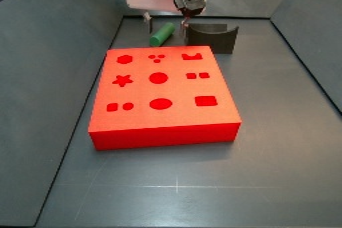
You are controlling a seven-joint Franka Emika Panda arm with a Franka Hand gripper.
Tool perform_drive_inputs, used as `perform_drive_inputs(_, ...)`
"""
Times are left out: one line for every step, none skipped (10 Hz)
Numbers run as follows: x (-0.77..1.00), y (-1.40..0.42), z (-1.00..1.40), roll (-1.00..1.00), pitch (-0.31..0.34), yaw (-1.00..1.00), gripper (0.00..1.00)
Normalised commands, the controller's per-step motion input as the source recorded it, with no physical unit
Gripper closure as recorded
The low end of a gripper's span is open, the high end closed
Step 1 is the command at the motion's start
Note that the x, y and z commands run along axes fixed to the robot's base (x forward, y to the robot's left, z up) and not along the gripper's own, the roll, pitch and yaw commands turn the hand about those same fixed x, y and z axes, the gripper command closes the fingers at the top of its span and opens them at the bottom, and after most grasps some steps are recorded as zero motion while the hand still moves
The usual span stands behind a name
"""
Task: Pick up the round object. Move up. Place the round object on the fixture. Regrasp the round object. Move to above the board. Insert the round object.
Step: Pick up the round object.
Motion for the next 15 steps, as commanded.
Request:
perform_drive_inputs(-0.41, 0.20, -0.17, 0.02, 0.000, -0.35, 0.00)
perform_drive_inputs(-0.09, 0.04, 0.00, -0.02, 0.000, -0.06, 0.00)
perform_drive_inputs(0.00, 0.00, -0.05, 0.00, 0.000, 0.00, 0.00)
perform_drive_inputs(-0.09, 0.00, -0.39, 0.12, -0.034, 0.00, 0.00)
perform_drive_inputs(0.00, 0.00, -0.02, 0.00, 0.000, 0.00, 0.00)
perform_drive_inputs(0.00, 0.00, 0.00, 0.00, 0.000, 0.00, 1.00)
perform_drive_inputs(0.00, 0.00, 0.00, 0.00, 0.000, 0.00, 1.00)
perform_drive_inputs(0.00, 0.00, 0.00, 0.00, 0.000, 0.00, 1.00)
perform_drive_inputs(0.00, 0.00, 0.00, 0.00, 0.000, 0.00, 1.00)
perform_drive_inputs(0.00, 0.00, 0.00, 0.00, 0.000, 0.00, 1.00)
perform_drive_inputs(0.00, 0.00, 0.00, 0.00, 0.000, 0.00, 1.00)
perform_drive_inputs(0.00, 0.00, 0.00, 0.00, 0.000, 0.00, 1.00)
perform_drive_inputs(0.00, 0.00, 0.00, 0.00, 0.000, 0.00, 1.00)
perform_drive_inputs(0.00, 0.00, 0.00, 0.00, 0.000, 0.00, 1.00)
perform_drive_inputs(0.00, 0.00, 0.00, 0.00, 0.000, 0.00, 1.00)
